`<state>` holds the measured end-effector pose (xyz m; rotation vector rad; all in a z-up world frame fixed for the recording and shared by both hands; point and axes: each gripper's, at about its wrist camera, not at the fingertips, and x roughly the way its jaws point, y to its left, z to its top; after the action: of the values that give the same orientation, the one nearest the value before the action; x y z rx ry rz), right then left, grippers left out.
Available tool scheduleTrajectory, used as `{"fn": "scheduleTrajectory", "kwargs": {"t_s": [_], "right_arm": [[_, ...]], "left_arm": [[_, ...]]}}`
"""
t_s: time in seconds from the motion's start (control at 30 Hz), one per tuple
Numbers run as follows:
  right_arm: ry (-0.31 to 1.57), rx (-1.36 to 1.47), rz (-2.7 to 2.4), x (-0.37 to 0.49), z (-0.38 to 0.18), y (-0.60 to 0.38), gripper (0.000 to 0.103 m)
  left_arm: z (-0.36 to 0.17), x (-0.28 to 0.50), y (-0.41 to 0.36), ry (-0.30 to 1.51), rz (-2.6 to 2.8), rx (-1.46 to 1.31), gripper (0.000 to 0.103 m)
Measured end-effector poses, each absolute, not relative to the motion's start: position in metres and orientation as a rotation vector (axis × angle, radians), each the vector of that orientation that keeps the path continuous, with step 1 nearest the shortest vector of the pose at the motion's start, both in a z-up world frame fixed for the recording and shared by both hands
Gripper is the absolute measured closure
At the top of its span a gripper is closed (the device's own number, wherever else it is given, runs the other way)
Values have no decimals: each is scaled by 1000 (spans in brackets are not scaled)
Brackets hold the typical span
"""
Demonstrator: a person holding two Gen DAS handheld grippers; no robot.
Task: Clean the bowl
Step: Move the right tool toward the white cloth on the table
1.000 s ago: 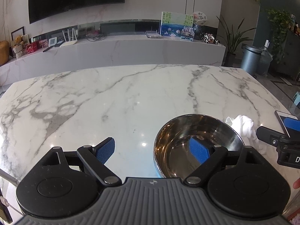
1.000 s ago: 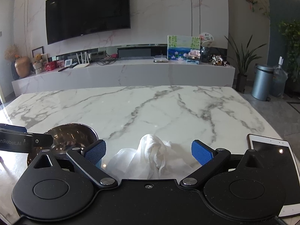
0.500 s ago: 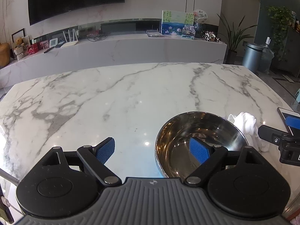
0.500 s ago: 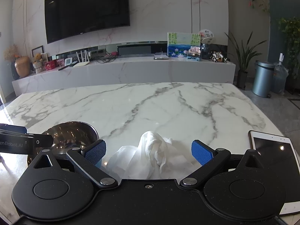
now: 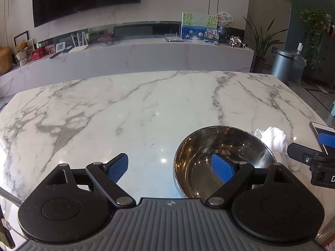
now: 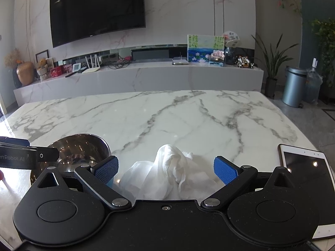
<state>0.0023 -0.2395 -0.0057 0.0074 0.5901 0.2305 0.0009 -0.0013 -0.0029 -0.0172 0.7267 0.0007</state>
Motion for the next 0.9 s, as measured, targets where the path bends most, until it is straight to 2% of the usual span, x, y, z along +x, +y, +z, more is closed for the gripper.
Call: {"fn": "scheduleTrajectory", "kwargs": {"t_s": [0.9], "right_arm": [[596, 2, 217, 2, -7, -245, 6]], "left_arm": [[-5, 2, -3, 741, 2, -5, 16]]}}
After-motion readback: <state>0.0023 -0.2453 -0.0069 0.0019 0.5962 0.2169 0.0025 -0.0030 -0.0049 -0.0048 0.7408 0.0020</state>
